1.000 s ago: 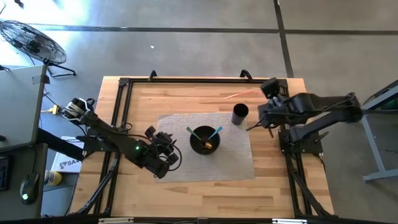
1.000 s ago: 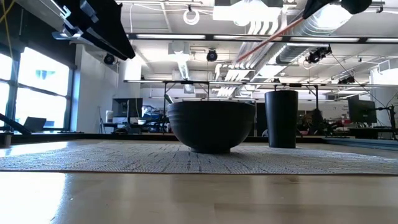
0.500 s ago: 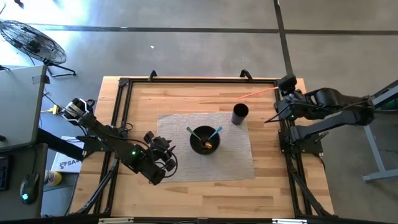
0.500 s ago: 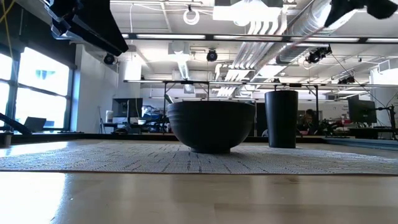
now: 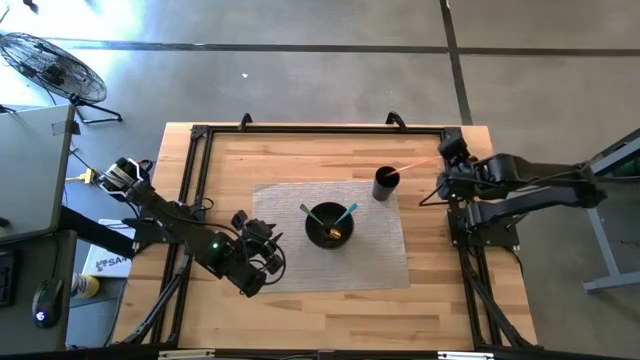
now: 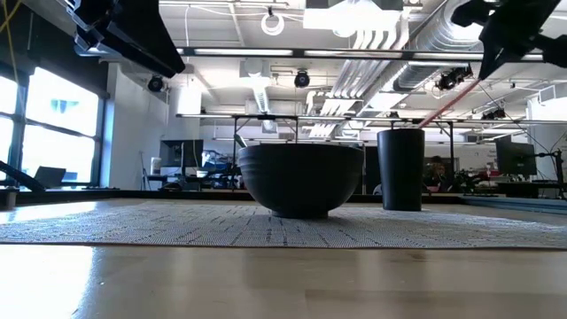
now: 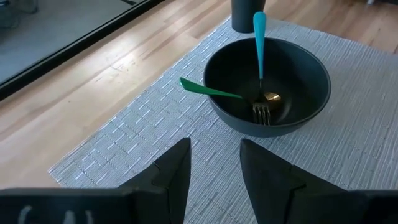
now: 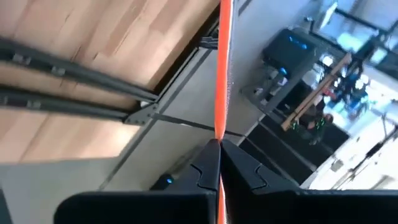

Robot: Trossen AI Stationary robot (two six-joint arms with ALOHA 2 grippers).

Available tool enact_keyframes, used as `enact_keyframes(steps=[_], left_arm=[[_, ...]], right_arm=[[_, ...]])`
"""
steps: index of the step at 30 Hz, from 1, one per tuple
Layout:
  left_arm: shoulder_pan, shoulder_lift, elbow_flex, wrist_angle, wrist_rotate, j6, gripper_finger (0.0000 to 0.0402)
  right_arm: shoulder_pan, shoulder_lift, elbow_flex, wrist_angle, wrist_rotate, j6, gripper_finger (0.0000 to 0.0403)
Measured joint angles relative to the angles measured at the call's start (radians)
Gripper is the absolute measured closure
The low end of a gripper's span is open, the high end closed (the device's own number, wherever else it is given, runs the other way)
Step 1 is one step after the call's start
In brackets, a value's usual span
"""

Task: Pick & Place Utensil
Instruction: Put the orange straw into the black cup on the gray mat, then return to Home Position

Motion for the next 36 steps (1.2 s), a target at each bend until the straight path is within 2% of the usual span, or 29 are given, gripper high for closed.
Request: enact_keyframes(steps=[3, 9, 13, 22, 31, 34, 36], left_arm=[[0.0, 0.0, 0.0, 0.0, -0.004, 0.002, 0.0266], [0.0, 0.0, 0.0, 0.0, -0.006, 0.002, 0.0266], [0.0, 0.0, 0.0, 0.0, -0.006, 0.002, 0.0266], [0.0, 0.0, 0.0, 0.006, -0.006, 0.001, 0.0266], [0.0, 0.0, 0.0, 0.023, -0.006, 0.001, 0.0266], [0.0, 0.0, 0.0, 0.029, -0.036, 0.002, 0.0266], [0.001, 0.0, 0.0, 0.068, -0.072, 0.018, 0.0266]], right_arm=[[0.004, 0.004, -0.031, 0.06, 0.032, 0.048, 0.0396], [0.05, 0.003, -0.057, 0.147, 0.13, 0.017, 0.0373], [0.09, 0.003, -0.057, 0.212, 0.145, 0.021, 0.0357], [0.14, 0.003, -0.057, 0.415, 0.069, 0.104, 0.0327], [0.15, 0.001, -0.04, 0.702, 0.026, 0.183, 0.0269], [0.15, 0.0, -0.028, 0.839, 0.019, 0.229, 0.0259], [0.149, 0.0, -0.016, 0.924, -0.06, 0.268, 0.026]])
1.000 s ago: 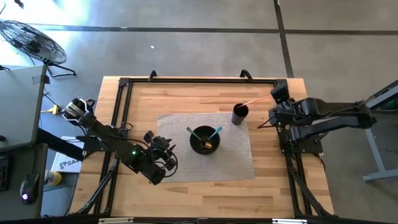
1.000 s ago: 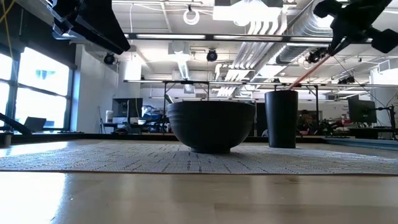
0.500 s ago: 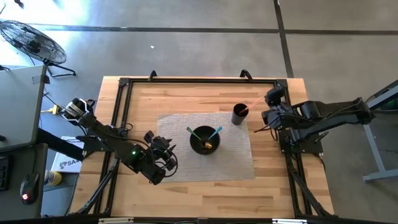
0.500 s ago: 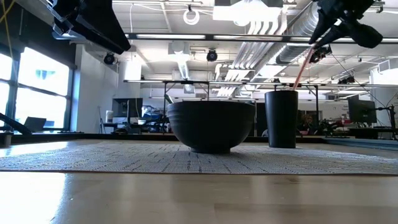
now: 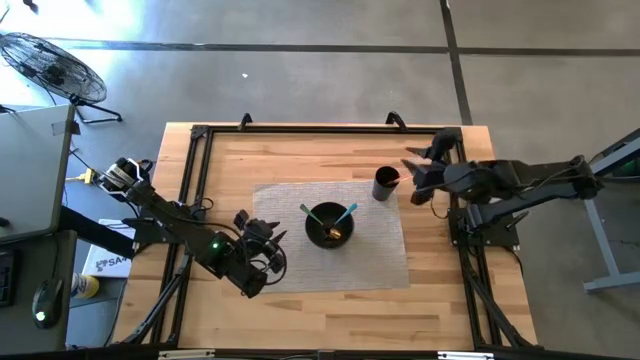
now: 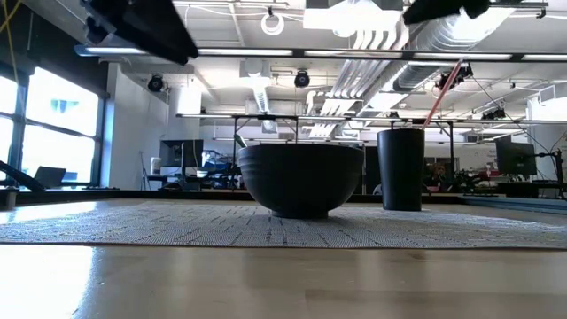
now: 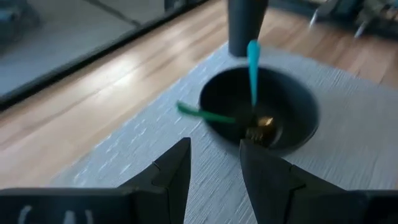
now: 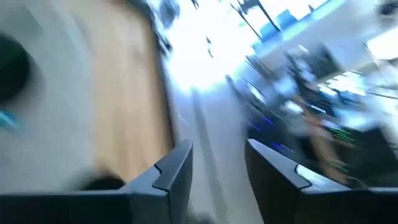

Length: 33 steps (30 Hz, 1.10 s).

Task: Pick & Place Utensil
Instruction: Return to Home Position

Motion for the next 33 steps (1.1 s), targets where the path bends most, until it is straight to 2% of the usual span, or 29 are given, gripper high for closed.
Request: enact_keyframes(steps=[3, 8, 12, 15, 19, 23, 27, 29, 33], left_arm=[[0.001, 0.0, 0.0, 0.115, -0.035, 0.121, 0.0266], [0.001, 0.0, 0.0, 0.352, -0.036, 0.375, 0.0266], [0.0, 0.004, 0.0, 0.498, -0.031, 0.524, 0.0266], [0.0, 0.022, 0.0, 0.558, -0.009, 0.605, 0.0266], [0.031, 0.06, 0.0, 0.604, 0.077, 0.648, 0.0266], [0.083, 0.082, -0.001, 0.624, 0.17, 0.691, 0.0266], [0.135, 0.081, 0.0, 0.664, 0.252, 0.809, 0.0266], [0.162, 0.07, -0.001, 0.639, 0.294, 0.863, 0.0266], [0.222, 0.015, -0.041, 0.62, 0.347, 0.873, 0.0266]], right_arm=[[-0.002, 0.0, 0.006, 0.102, -0.196, 0.09, 0.0272], [-0.002, 0.001, -0.003, 0.188, -0.572, 0.259, 0.0306], [0.006, 0.002, -0.072, 0.249, -0.763, 0.323, 0.0338], [0.016, -0.005, -0.169, 0.361, -0.821, 0.351, 0.0363], [0.036, -0.045, -0.295, 0.503, -0.851, 0.362, 0.0393], [0.071, -0.134, -0.368, 0.522, -0.856, 0.381, 0.0398], [0.124, -0.257, -0.423, 0.524, -0.858, 0.415, 0.0392], [0.149, -0.321, -0.454, 0.524, -0.857, 0.413, 0.0393], [0.177, -0.441, -0.528, 0.52, -0.852, 0.413, 0.04]])
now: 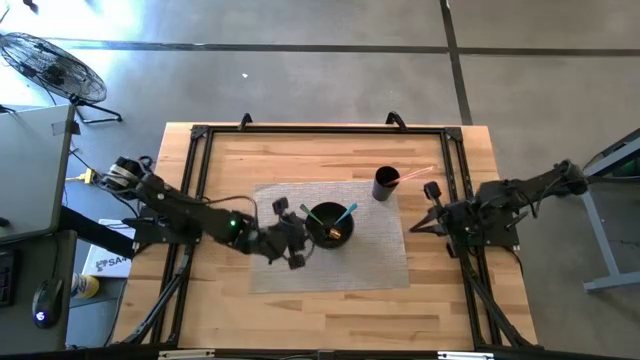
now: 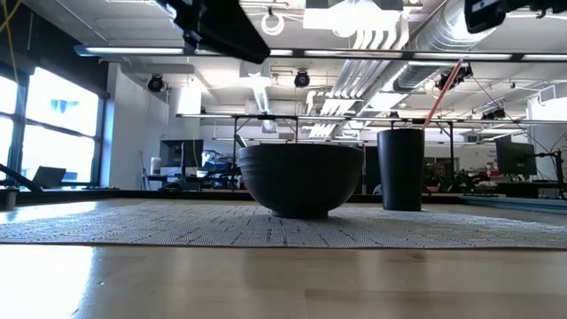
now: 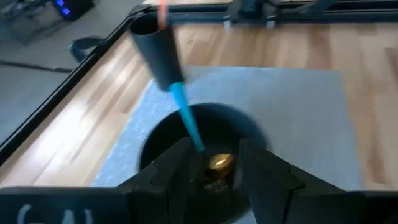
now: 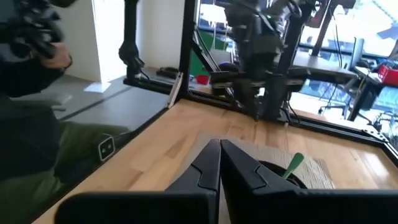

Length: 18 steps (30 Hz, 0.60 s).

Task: Pick & Place Utensil
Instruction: Return to Home Position

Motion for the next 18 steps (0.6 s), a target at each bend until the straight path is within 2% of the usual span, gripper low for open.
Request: enact_keyframes(steps=[6, 9, 13, 18], left_arm=[[0.02, -0.151, -0.16, 0.043, -0.005, -0.051, 0.0266], [0.02, -0.224, -0.261, 0.123, -0.007, -0.075, 0.0266], [0.02, -0.317, -0.375, 0.216, -0.023, -0.077, 0.0266], [0.02, -0.418, -0.475, 0.254, -0.058, -0.078, 0.0266]], right_arm=[[0.008, -0.133, -0.127, 0.008, -0.017, 0.05, 0.0397], [0.004, -0.168, -0.18, 0.049, -0.042, 0.08, 0.0398], [-0.023, -0.196, -0.201, 0.057, -0.056, 0.073, 0.0401], [-0.074, -0.215, -0.206, 0.052, -0.119, 0.072, 0.0402]])
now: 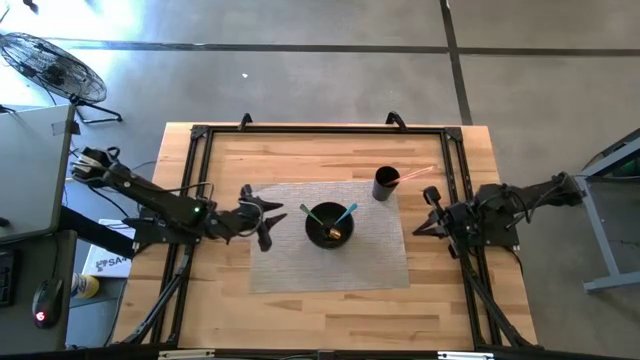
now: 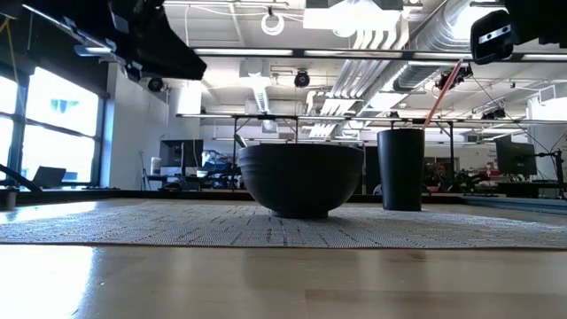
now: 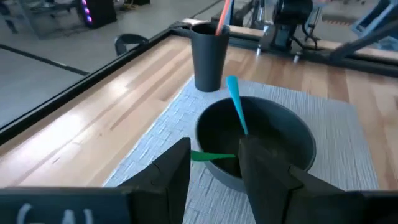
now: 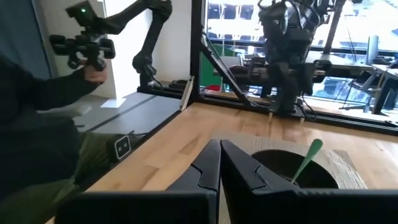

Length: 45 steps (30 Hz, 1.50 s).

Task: Pick & Place Utensil
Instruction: Return to Home Position

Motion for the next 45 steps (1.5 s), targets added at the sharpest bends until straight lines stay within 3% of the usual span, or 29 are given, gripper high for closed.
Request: enact_keyframes(steps=[3, 6, 9, 14, 21, 33, 40, 45], left_arm=[[0.0, -0.045, -0.039, 0.014, -0.002, -0.001, 0.0266], [0.0, -0.082, -0.064, 0.028, -0.009, -0.015, 0.0266], [0.0, -0.099, -0.078, 0.021, -0.029, -0.029, 0.0266], [-0.001, -0.099, -0.084, 0.012, -0.029, -0.035, 0.0266], [-0.001, -0.096, -0.084, -0.001, -0.05, -0.077, 0.0266], [-0.001, -0.096, -0.084, -0.009, -0.028, -0.049, 0.0266], [-0.001, -0.096, -0.22, 0.291, 0.094, 0.114, 0.0275], [0.0, -0.132, -0.344, 0.448, 0.199, 0.211, 0.0325]], right_arm=[[-0.041, 0.003, 0.0, -0.018, -0.053, 0.006, 0.0401], [-0.072, 0.004, -0.001, -0.032, -0.035, 0.005, 0.0402], [-0.085, -0.003, -0.031, 0.033, 0.018, 0.007, 0.04], [-0.084, -0.015, -0.114, 0.098, -0.02, 0.03, 0.0402], [-0.084, -0.039, -0.227, 0.253, 0.024, -0.006, 0.0401], [-0.083, -0.034, -0.235, 0.2, 0.054, 0.008, 0.0395], [-0.083, -0.034, -0.235, 0.202, 0.053, 0.006, 0.04], [-0.083, -0.034, -0.235, 0.202, 0.053, 0.006, 0.0395]])
